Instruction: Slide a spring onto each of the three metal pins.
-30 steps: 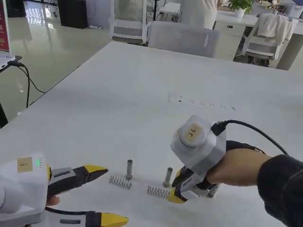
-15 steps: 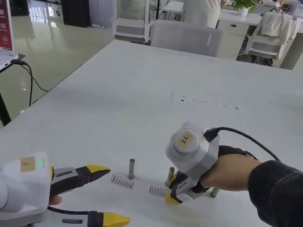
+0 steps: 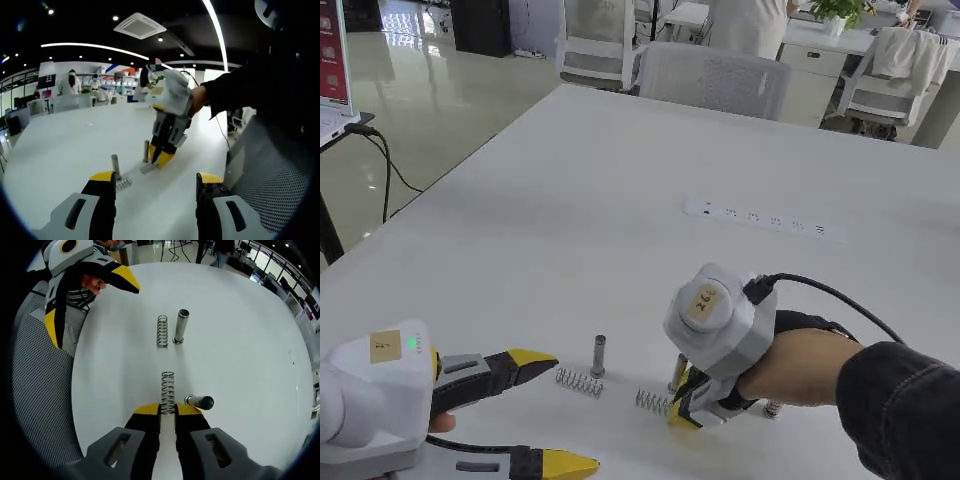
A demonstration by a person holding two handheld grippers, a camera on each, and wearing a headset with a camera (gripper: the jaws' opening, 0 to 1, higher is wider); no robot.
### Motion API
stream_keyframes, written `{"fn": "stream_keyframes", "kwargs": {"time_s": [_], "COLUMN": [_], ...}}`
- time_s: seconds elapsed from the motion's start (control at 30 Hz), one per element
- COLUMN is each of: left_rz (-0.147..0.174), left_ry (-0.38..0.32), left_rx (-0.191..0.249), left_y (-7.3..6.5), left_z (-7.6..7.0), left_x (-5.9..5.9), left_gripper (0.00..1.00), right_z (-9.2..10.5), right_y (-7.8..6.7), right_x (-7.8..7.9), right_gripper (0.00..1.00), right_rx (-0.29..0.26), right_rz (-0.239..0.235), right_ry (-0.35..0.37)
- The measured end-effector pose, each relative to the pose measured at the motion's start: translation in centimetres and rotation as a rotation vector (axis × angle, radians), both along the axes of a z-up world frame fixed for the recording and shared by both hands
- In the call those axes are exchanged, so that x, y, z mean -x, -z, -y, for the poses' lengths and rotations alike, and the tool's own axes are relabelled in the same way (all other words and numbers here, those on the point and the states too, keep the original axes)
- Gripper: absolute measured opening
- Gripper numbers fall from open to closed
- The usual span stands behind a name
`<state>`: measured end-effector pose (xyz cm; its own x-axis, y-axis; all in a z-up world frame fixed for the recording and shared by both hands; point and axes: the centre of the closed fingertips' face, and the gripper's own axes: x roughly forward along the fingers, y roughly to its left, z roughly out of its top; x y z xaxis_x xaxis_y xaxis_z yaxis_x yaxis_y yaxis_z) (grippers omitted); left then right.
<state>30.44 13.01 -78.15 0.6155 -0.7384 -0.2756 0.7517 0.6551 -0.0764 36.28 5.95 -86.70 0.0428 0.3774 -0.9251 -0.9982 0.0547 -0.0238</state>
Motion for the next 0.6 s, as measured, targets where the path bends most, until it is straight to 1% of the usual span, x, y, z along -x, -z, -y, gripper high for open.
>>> {"fn": "stream_keyframes", "kwargs": {"time_s": [0.1,0.23,0.33,0.43,0.6], "left_rz": [0.0,-0.001,-0.002,0.0,0.007], "left_ry": [0.006,0.017,0.025,0.036,0.054], "left_rx": [0.0,-0.003,-0.004,-0.007,-0.014], "left_y": [0.0,0.1,0.2,0.1,0.0], "left_z": [0.2,0.4,0.6,0.8,1.1], "left_x": [0.0,0.0,0.1,0.1,-0.1], "left_gripper": [0.59,0.58,0.57,0.56,0.53], "right_z": [0.3,0.8,1.0,1.0,0.8], "right_y": [0.0,-0.6,-1.2,-2.3,-3.8], "right_x": [0.2,0.8,1.3,2.1,3.1], "right_gripper": [0.08,0.08,0.08,0.08,0.08], "right_rx": [0.011,0.022,0.021,0.015,0.012], "right_rz": [-0.002,-0.015,-0.031,-0.058,-0.062], "right_ry": [-0.004,-0.012,-0.018,-0.034,-0.066]}}
